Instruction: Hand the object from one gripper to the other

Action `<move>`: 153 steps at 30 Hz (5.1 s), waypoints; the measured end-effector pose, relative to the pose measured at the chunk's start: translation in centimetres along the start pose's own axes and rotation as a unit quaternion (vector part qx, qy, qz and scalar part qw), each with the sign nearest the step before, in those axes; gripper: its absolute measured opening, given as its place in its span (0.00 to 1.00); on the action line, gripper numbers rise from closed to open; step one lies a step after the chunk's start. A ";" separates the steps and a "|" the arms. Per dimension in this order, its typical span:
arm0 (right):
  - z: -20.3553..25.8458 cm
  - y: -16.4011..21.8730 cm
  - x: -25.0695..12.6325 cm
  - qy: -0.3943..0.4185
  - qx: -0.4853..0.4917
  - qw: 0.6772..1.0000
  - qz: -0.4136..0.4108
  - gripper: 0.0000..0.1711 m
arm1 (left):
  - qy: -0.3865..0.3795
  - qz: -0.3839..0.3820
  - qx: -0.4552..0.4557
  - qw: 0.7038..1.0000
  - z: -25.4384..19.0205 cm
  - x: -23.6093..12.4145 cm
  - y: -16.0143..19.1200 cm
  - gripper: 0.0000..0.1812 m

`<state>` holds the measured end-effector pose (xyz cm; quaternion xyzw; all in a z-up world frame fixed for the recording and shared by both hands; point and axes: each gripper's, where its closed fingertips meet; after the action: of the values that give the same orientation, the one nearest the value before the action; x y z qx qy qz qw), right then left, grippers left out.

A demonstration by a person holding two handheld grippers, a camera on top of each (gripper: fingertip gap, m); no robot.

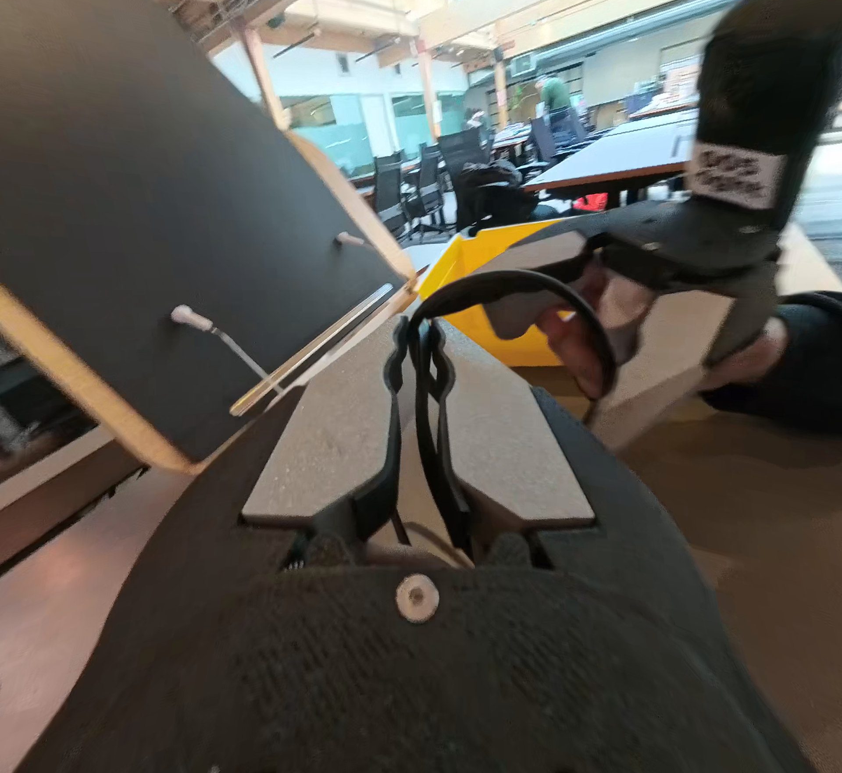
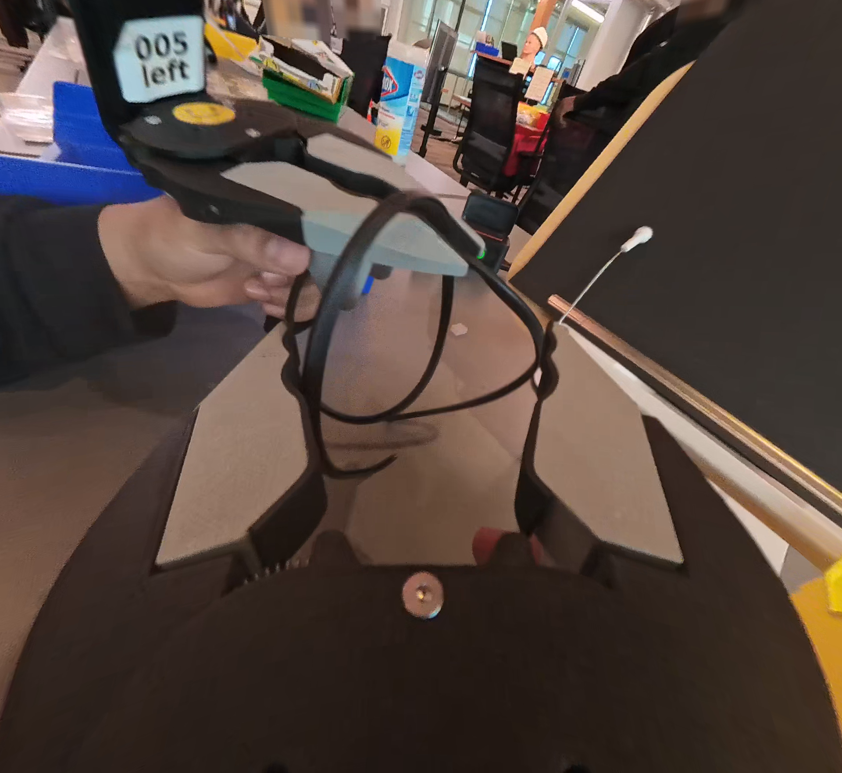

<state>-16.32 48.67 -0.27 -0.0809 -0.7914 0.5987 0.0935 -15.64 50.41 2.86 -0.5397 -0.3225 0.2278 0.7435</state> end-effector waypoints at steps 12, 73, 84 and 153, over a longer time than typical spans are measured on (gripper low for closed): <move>0.4 0.6 -0.2 -0.038 0.037 0.998 0.021 0.00 | 0.108 -0.084 -0.070 0.988 -3.1 -1.2 -3.6 0.05; -2.1 -2.2 -0.8 -0.031 0.260 0.961 -0.088 0.00 | 0.140 0.188 -0.038 0.971 -9.1 2.1 7.2 0.17; -4.2 -0.9 -1.5 0.023 0.217 0.975 -0.046 0.31 | -0.007 0.147 -0.106 0.983 -1.9 1.6 6.0 0.02; 0.1 -2.3 -2.7 -0.170 0.285 0.942 -0.055 0.47 | 0.221 0.021 0.119 0.968 -7.4 -3.4 0.3 0.01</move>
<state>-13.75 47.35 1.77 0.0956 -0.5949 0.7981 0.0101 -12.66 43.32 0.18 -0.4908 -0.1092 0.1553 0.8503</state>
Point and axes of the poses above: each gripper's, where its closed fingertips meet, x out along the fingers, y out of its underside, z = x × y across the jaws, and after that the axes turned 10 degrees about -z, right-handed
